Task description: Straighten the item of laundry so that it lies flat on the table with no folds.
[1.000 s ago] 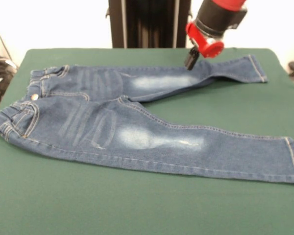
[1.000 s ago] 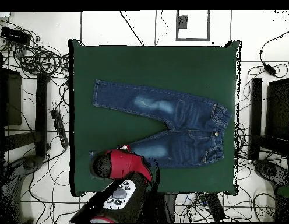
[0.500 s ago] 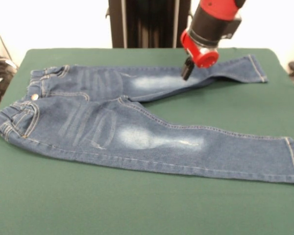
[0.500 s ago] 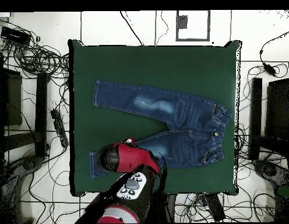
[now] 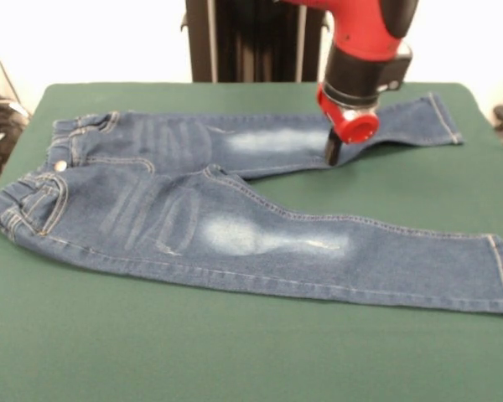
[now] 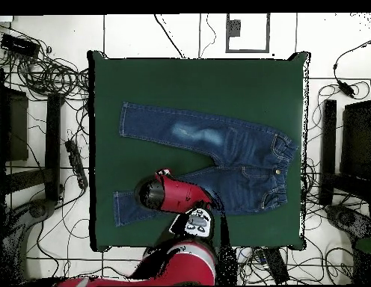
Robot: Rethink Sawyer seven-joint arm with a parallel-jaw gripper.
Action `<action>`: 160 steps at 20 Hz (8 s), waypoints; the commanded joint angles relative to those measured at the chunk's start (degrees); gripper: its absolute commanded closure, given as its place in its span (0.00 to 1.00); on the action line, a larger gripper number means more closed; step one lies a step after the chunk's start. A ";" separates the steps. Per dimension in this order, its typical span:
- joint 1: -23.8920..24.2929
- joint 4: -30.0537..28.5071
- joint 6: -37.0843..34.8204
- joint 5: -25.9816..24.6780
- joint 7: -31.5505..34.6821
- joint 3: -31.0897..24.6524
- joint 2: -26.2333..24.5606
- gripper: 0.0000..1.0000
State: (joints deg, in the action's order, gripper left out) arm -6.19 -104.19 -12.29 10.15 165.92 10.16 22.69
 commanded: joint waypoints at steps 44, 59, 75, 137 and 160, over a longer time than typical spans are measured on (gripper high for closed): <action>0.49 17.11 -13.89 -0.31 -4.98 1.87 4.31 1.00; 29.71 16.60 -24.54 -19.77 -29.18 -14.12 12.44 1.00; 47.51 0.14 -17.12 -27.32 -33.03 -26.23 15.61 1.00; 21.02 14.01 6.26 -36.75 -4.91 6.12 -3.03 1.00; -4.90 15.34 2.52 -1.15 3.36 36.74 -24.06 1.00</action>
State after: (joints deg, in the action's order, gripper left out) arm -6.52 -91.14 -7.89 -0.19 152.02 40.58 5.68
